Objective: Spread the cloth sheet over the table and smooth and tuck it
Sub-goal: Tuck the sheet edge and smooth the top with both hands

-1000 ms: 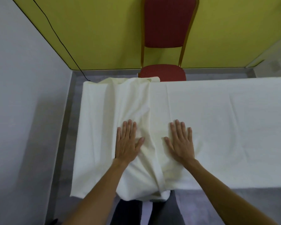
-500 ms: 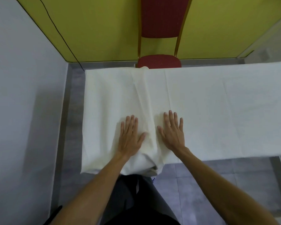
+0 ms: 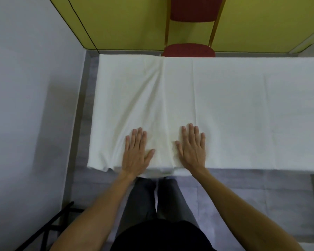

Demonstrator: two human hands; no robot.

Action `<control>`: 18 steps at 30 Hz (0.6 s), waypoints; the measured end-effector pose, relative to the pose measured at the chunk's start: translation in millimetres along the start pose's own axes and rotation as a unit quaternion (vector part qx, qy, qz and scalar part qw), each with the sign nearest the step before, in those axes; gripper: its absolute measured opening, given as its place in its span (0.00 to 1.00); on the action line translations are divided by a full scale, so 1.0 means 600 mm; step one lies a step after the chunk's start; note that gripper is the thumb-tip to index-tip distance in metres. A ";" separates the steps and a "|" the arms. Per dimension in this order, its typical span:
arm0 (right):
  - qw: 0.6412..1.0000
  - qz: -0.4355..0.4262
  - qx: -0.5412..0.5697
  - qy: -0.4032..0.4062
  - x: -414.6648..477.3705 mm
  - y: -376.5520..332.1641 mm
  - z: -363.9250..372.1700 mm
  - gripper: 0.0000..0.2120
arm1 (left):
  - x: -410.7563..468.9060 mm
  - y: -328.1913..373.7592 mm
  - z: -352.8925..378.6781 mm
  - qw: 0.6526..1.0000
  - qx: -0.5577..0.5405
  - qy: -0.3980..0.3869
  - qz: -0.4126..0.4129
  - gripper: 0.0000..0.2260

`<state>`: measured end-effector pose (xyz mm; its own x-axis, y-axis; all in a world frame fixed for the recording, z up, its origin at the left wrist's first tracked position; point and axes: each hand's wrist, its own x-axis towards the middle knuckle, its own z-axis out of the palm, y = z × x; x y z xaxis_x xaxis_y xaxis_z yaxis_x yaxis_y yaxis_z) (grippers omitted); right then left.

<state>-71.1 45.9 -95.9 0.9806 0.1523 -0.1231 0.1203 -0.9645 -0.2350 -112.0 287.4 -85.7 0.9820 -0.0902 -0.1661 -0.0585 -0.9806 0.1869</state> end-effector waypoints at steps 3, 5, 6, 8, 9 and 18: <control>1.000 -0.002 -0.005 -0.003 -0.002 0.005 0.002 0.31 | -0.016 -0.060 -0.007 1.000 0.010 -0.010 0.006 0.34; 1.000 -0.003 -0.004 0.001 -0.004 0.006 0.003 0.31 | -0.026 -0.102 -0.015 1.000 0.022 -0.014 0.007 0.34; 1.000 -0.002 -0.001 0.004 -0.005 0.004 0.002 0.32 | -0.031 -0.123 -0.021 0.999 0.029 -0.015 0.006 0.34; 1.000 0.001 -0.005 0.009 -0.011 0.002 0.004 0.32 | -0.041 -0.160 -0.030 0.999 0.040 -0.016 0.009 0.34; 1.000 0.002 -0.009 0.013 -0.013 0.000 0.004 0.33 | -0.042 -0.173 -0.033 0.999 0.044 -0.016 0.014 0.34; 1.000 -0.001 -0.021 0.002 -0.021 -0.018 0.002 0.34 | -0.060 -0.188 -0.051 0.997 0.072 -0.037 0.009 0.34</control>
<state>-85.1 54.7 -92.9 0.9811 0.1532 -0.1181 0.1285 -0.9725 -0.1944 -135.2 406.6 -71.3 0.9651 -0.1151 -0.2354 -0.1062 -0.9931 0.0501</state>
